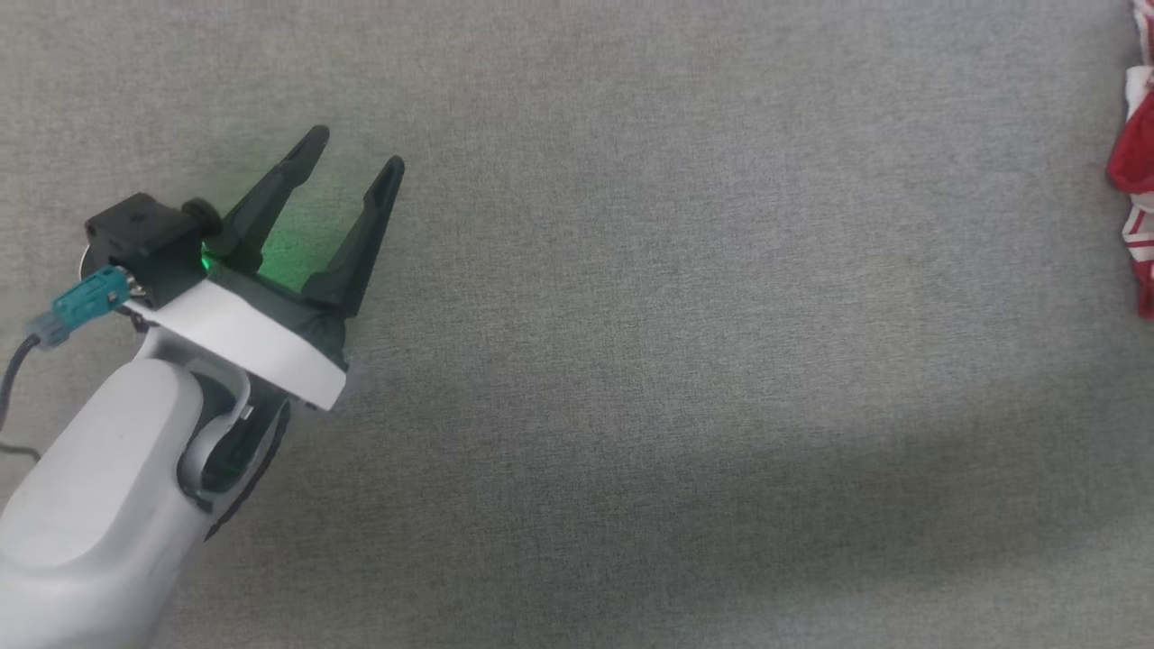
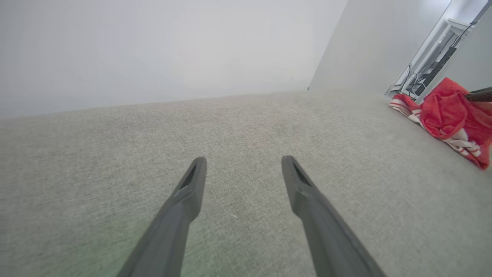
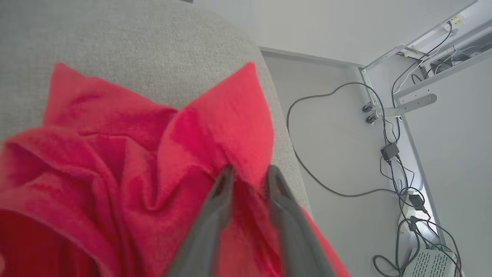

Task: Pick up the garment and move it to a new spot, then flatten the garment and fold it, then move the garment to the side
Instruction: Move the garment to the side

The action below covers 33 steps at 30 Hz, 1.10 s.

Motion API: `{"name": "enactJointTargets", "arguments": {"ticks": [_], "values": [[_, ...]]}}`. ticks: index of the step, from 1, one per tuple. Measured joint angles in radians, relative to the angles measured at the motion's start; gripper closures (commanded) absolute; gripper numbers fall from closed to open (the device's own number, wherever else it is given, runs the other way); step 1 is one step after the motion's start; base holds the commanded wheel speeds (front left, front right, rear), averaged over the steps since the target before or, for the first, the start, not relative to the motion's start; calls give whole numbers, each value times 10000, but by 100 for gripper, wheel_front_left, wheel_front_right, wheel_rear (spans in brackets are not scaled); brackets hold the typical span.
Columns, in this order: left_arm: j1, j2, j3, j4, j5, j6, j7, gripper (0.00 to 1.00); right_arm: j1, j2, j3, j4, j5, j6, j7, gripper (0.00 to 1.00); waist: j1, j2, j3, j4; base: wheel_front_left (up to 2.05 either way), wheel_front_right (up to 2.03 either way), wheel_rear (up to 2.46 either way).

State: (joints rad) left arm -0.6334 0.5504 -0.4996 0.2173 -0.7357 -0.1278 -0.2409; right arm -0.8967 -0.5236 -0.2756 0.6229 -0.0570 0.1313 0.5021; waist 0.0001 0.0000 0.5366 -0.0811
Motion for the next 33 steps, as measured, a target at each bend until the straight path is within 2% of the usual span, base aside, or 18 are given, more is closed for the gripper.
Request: {"name": "enactJointTargets", "arguments": {"ticks": [8, 15, 21, 24, 33], "values": [[657, 173, 479, 50, -286, 0, -128, 0, -94, 15, 176, -119, 560, 0, -86, 0, 0, 0, -638, -58, 0, 0, 0], [1425, 134, 1133, 67, -671, 146, -174, 0, 143, 581, 529, -477, 1406, 0, -646, 0, 0, 0, -1448, -10, 0, 0, 0], [2167, 130, 1578, 92, -631, 360, -180, 0, 886, 1016, 1248, -911, 2136, 0, -1432, 0, -1, 0, -2266, 147, 0, 0, 0], [2720, 117, 1908, 67, -483, 477, -205, 0, 1598, 1450, 1645, -1342, 2617, 0, -2121, 0, -1, 0, -2865, 291, 0, 0, 0], [4453, 54, 2974, -75, -86, 830, -205, 0, 3568, 2000, 2359, -2211, 3206, 0, -3578, 0, -1, 0, -4292, 609, 0, 0, 0]]}}
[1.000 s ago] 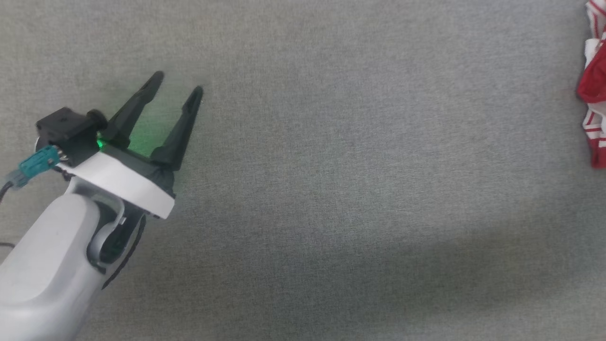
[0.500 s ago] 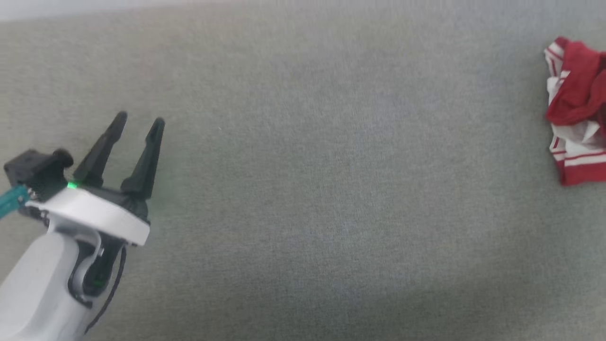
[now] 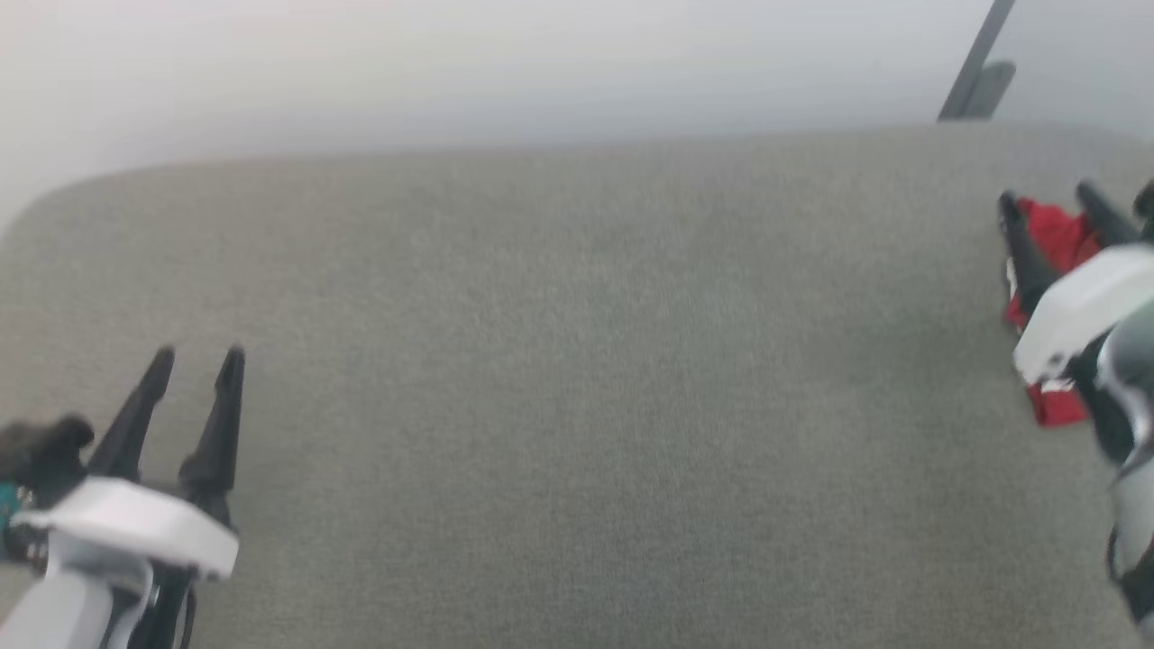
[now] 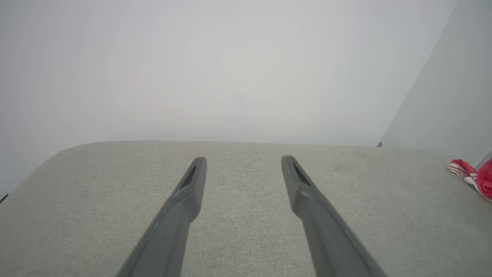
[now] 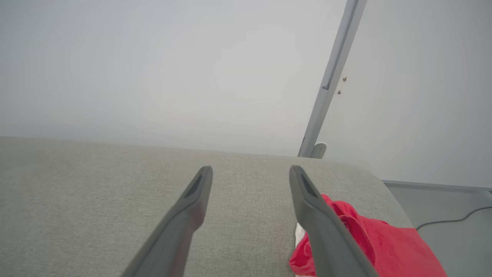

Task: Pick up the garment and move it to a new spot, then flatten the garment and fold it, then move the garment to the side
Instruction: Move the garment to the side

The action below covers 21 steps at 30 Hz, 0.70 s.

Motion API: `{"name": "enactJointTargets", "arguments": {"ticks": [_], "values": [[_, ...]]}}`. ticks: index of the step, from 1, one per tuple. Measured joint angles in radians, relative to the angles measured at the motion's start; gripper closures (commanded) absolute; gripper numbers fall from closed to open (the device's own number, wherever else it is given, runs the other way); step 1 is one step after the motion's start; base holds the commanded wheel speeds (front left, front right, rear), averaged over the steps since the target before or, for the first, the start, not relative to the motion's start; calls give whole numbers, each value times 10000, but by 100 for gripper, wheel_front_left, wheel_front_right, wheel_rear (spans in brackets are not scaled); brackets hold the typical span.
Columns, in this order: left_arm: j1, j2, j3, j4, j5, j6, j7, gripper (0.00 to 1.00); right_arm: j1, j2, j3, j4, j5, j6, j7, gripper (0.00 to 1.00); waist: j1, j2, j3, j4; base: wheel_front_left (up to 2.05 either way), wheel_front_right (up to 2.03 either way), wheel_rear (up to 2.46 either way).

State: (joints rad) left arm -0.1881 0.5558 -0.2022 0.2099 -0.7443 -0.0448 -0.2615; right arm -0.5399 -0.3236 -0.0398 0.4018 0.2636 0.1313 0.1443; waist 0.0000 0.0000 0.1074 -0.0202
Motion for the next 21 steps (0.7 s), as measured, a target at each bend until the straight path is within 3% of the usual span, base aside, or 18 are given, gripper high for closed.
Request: {"name": "enactJointTargets", "arguments": {"ticks": [10, 21], "values": [[2155, 153, 1066, -504, 86, 232, -2, 0, 2287, 286, 63, -963, 104, -2, -1018, 0, 0, 0, -1327, 237, 0, 0, 0], [3542, 105, 1831, -1005, 65, 253, 0, 0, 4266, 894, -504, -2224, -19, -2, -1266, 0, 0, 1, -1815, 329, 0, 0, 0]]}}
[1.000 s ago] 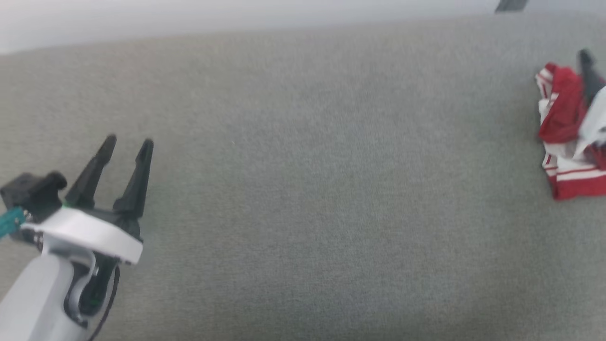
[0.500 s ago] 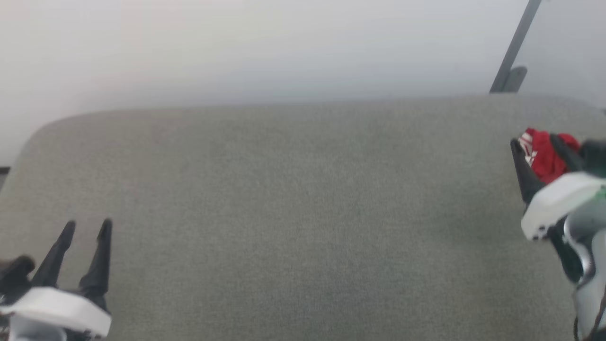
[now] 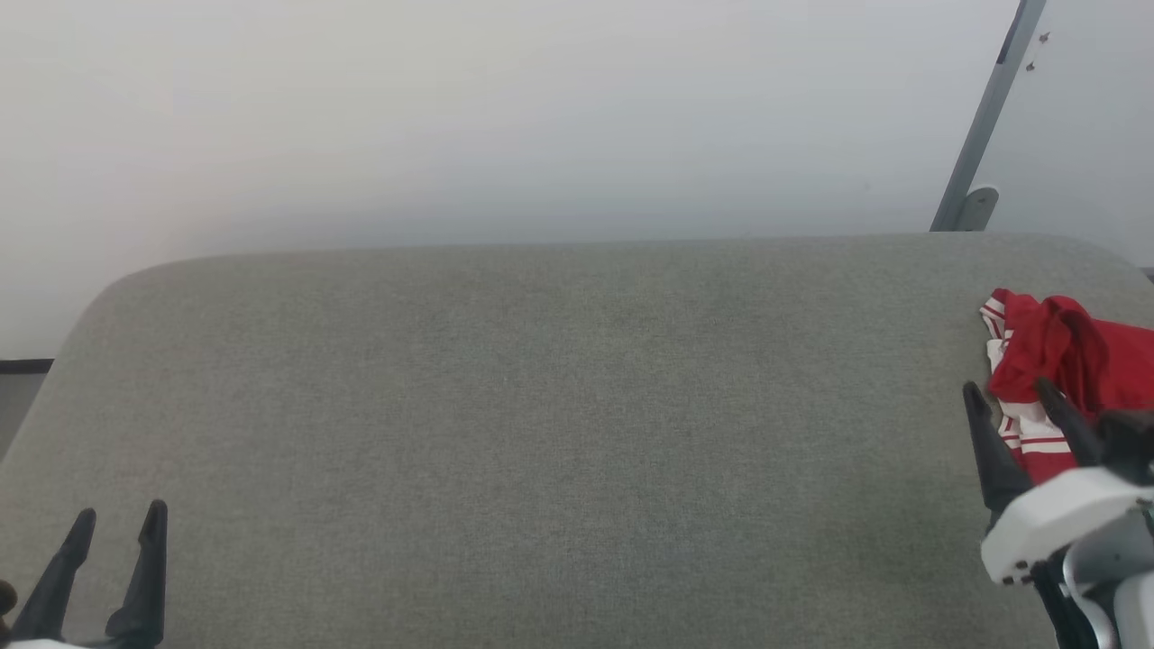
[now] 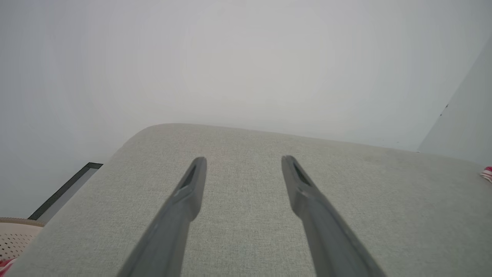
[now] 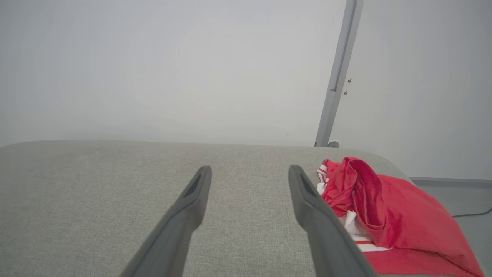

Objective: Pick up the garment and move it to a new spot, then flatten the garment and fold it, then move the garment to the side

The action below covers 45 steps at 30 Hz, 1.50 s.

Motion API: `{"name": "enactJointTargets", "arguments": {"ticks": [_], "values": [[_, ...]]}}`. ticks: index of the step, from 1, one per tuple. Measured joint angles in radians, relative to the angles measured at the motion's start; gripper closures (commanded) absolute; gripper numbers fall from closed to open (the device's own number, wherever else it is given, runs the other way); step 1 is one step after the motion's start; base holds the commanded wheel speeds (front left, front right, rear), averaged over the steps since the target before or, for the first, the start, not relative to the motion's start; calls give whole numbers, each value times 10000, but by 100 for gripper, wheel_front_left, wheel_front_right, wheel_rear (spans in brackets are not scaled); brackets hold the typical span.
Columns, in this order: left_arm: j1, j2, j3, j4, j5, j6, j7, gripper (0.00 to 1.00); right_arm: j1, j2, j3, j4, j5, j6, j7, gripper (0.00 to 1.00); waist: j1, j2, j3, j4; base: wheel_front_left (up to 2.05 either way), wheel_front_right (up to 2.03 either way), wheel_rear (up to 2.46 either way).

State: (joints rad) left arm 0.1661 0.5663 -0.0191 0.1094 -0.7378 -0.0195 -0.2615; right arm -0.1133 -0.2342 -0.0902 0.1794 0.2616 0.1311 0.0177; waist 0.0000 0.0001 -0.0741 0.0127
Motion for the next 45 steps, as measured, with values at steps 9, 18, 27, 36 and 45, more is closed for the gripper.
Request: {"name": "enactJointTargets", "arguments": {"ticks": [9, 18, 27, 36, 45], "values": [[207, -86, 82, -35, -52, -105, 0, 0, 928, 474, -405, -763, -79, -2, 2, 0, 0, 0, -54, -106, 0, 0, 0], [256, -151, 58, 13, -88, -199, 0, 0, 1278, 800, -520, -1179, -176, -2, 196, 0, 0, 0, 40, -270, 0, 0, 0], [185, -213, 13, 148, -107, -291, 0, 0, 1328, 805, -535, -1204, -171, -2, 232, 0, 0, 0, 116, -333, 0, 0, 0], [160, -347, 178, 240, -23, -192, 2, 100, 1345, 846, -512, -1156, -165, -2, 234, 100, 0, 0, 152, -325, 0, 0, 0], [291, -1110, 6, 598, -414, -207, 222, 100, 1598, 1041, -491, -589, 502, -2, 355, 100, 0, 0, 177, -322, 0, 0, 0]]}}
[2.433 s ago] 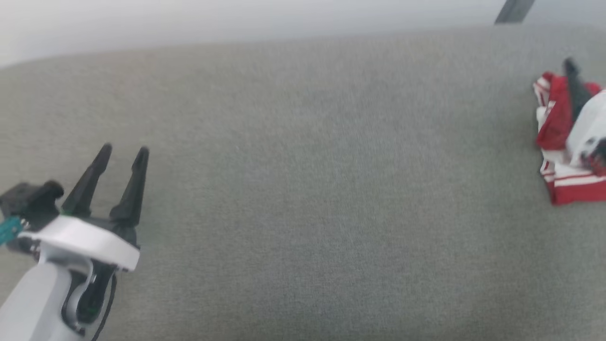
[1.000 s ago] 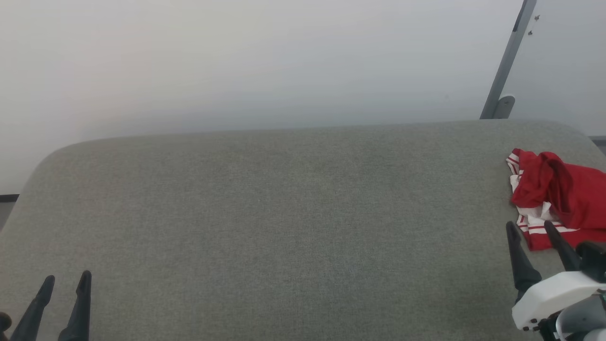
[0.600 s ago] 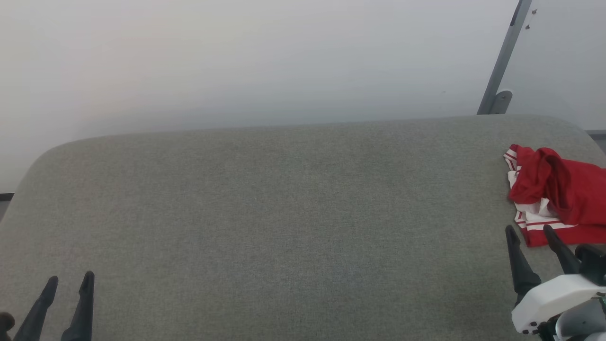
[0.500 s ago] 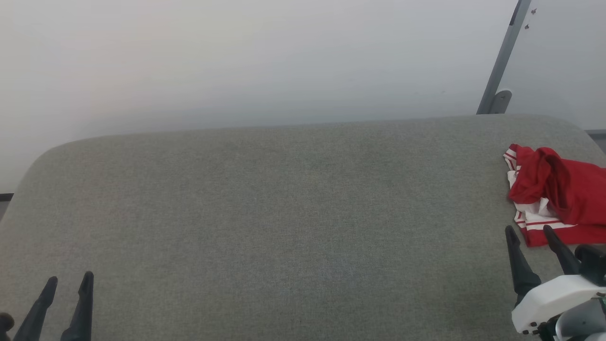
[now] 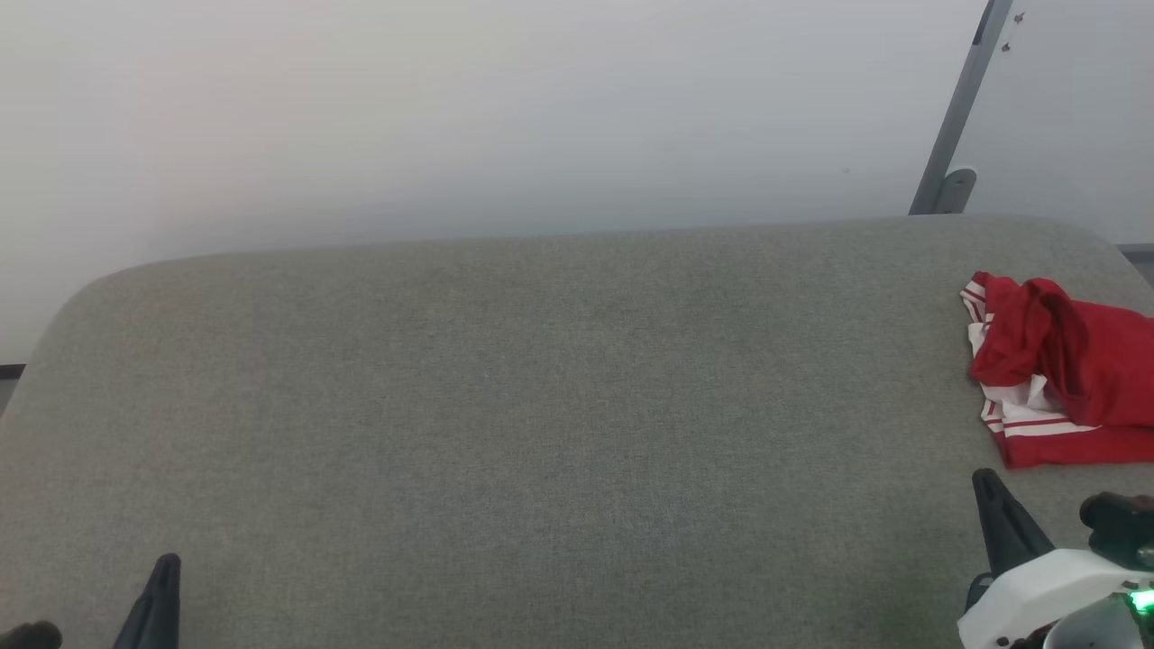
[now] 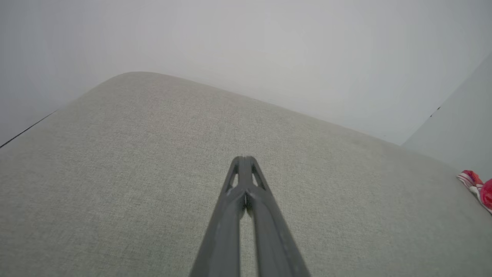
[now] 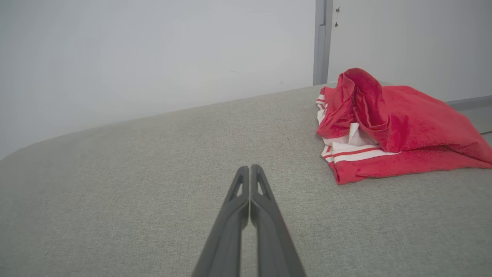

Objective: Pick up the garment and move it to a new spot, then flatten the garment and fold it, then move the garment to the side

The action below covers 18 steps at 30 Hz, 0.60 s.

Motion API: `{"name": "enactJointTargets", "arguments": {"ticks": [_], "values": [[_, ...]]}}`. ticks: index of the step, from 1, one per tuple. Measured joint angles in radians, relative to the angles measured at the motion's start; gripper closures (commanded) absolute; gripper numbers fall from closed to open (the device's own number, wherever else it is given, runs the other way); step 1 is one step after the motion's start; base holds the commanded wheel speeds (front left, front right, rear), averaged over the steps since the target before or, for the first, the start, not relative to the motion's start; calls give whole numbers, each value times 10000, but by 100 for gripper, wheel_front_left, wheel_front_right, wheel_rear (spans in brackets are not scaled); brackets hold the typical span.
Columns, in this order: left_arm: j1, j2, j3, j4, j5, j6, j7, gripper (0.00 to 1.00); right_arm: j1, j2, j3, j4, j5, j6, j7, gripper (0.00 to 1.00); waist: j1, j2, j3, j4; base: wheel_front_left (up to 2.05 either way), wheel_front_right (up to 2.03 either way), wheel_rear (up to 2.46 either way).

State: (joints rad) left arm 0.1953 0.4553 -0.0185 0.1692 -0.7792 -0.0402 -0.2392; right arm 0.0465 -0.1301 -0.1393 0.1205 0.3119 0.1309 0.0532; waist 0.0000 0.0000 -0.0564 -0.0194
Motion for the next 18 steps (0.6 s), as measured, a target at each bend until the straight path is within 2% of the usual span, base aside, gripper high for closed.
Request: {"name": "enactJointTargets", "arguments": {"ticks": [18], "values": [[-694, -974, 309, 240, -2094, -199, 857, 100, -303, 174, 77, 242, 3206, -2, 88, 100, 0, 0, 93, 32, 0, 0, 0]]}}
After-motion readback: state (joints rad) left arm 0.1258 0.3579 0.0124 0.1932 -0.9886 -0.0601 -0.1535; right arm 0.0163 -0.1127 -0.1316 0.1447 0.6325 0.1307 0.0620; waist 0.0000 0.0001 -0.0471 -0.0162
